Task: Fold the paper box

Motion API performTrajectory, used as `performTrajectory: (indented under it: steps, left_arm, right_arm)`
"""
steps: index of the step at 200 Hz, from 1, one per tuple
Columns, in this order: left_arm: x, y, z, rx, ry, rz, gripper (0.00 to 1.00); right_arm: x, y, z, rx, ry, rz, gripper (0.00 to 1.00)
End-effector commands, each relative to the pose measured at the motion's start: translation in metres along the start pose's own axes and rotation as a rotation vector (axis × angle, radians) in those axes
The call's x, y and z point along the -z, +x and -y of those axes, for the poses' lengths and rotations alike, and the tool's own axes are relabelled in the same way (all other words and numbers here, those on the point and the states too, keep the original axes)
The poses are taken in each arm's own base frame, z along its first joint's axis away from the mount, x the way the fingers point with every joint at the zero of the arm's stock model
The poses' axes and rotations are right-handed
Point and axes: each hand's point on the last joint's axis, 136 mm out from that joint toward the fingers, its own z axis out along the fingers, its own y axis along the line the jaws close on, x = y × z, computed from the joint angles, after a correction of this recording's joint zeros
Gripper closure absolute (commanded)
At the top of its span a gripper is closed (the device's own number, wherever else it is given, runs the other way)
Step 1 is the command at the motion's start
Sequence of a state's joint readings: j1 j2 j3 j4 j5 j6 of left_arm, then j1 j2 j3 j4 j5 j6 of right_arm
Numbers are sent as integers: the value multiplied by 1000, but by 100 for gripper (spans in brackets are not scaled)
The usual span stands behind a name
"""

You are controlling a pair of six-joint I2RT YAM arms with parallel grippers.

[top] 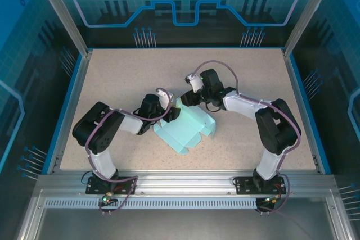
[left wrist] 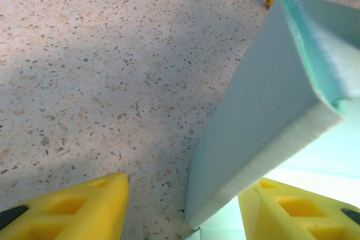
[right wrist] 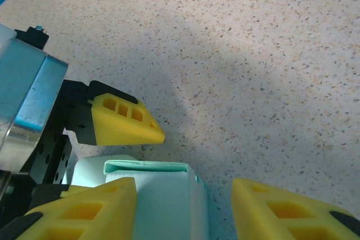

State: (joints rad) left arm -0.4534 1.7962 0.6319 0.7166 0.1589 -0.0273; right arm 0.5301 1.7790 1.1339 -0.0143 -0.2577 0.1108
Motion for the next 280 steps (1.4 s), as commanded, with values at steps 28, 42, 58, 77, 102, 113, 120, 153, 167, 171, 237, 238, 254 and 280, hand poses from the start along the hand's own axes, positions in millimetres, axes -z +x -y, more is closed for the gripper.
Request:
performTrajectory:
  steps: [28,42,58,77,102,113,120,153,167,171,237,238,254,280]
  left_arm:
    - [-4,-13,6,-10,51,33,50]
    - [-5,-15,7,-15,56,37,54]
    - [-6,-17,8,-19,60,40,57]
    - [-8,-20,8,-21,63,45,59]
    - [-11,-23,8,-20,69,50,60]
    - [-12,-23,7,-19,65,49,61]
    - [-13,-23,7,-20,63,50,63]
    - [-16,-23,6,-12,61,51,69]
    - [-16,-24,5,-9,58,53,72]
    - [-16,-24,5,-10,55,53,72]
    - [-13,-26,0,-7,19,55,82]
    - [-13,-26,0,-7,18,55,82]
    - [-11,-27,-2,-4,3,54,83]
    - [-5,-28,-8,8,-37,53,85]
  right_arm:
    - [-11,44,12,40,117,-174,52]
    - [-9,40,11,43,117,-165,52]
    - [-4,32,10,44,112,-145,52]
    - [-1,25,9,42,103,-129,52]
    - [1,18,7,36,90,-114,52]
    - [2,16,7,35,86,-110,52]
    - [2,16,7,34,85,-110,52]
    - [2,14,6,31,81,-102,52]
    - [3,12,5,29,78,-97,52]
    - [3,11,5,29,77,-96,52]
    - [15,-8,2,18,64,-48,50]
    - [15,-8,1,17,62,-47,50]
    - [21,-15,0,9,54,-27,50]
    - [36,-26,-3,-12,39,15,49]
